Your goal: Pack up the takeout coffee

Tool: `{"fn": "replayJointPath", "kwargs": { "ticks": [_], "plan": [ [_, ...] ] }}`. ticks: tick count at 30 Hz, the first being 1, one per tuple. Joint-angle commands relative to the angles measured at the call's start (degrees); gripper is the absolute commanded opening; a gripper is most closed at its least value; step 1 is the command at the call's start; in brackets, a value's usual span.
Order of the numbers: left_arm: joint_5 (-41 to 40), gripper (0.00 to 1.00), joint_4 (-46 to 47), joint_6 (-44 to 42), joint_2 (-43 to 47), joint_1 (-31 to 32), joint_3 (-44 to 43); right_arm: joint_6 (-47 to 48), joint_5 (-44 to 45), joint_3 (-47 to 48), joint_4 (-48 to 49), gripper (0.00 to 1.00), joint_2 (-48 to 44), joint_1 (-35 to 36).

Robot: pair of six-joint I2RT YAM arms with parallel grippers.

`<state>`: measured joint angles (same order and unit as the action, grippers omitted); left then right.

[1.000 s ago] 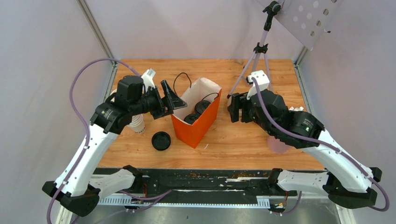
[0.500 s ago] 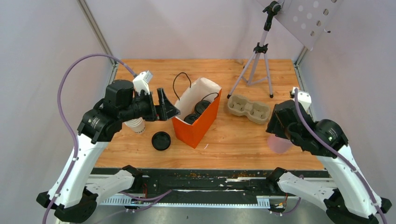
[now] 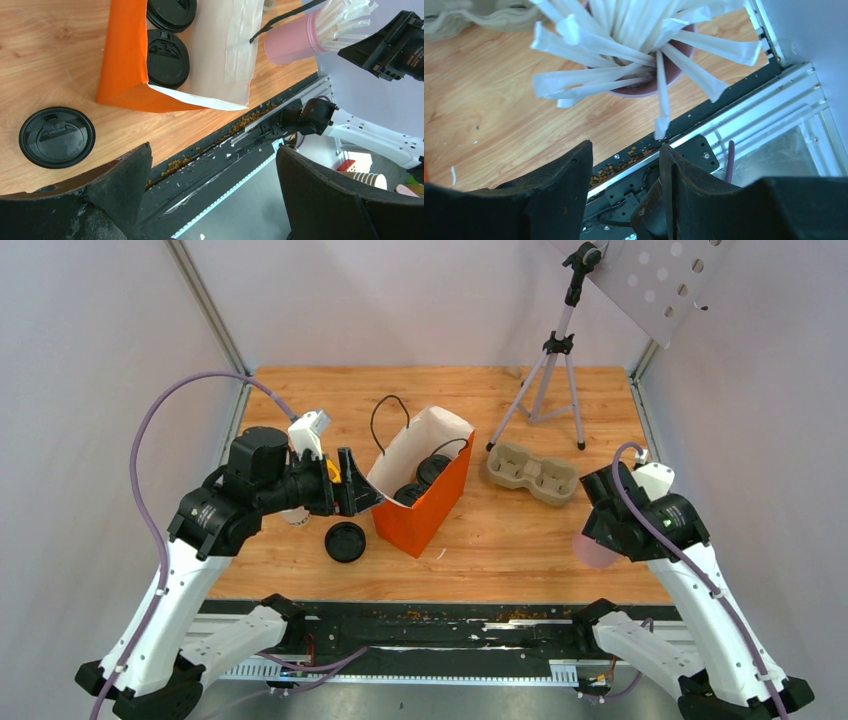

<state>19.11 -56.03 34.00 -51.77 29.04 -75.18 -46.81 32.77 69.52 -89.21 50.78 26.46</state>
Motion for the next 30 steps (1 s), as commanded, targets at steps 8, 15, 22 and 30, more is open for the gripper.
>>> {"fn": "replayJointPath", "kwargs": {
  "ticks": [8,15,22,30],
  "plan": [
    [-1.49,1.0,0.51,-3.2,0.77,0.85,-2.07,11.37,0.79,-4.74,6.42,0.46,-3.47,-10.62],
    [-0.82,1.0,0.92,-2.73,0.45,0.85,-1.98,17.29,-2.01,-5.79,11.24,0.26,-2.88,-15.64],
    [-1.54,1.0,0.31,-2.99,0.5,0.85,-2.94,18.81,-2.54,-2.72,9.8,0.0,-2.9,-15.73],
    [-1.71,1.0,0.04,-2.96,0.79,0.85,-3.23,23.07,-2.87,19.44,0.67,0.0,1.75,-15.74]
  ]
}}
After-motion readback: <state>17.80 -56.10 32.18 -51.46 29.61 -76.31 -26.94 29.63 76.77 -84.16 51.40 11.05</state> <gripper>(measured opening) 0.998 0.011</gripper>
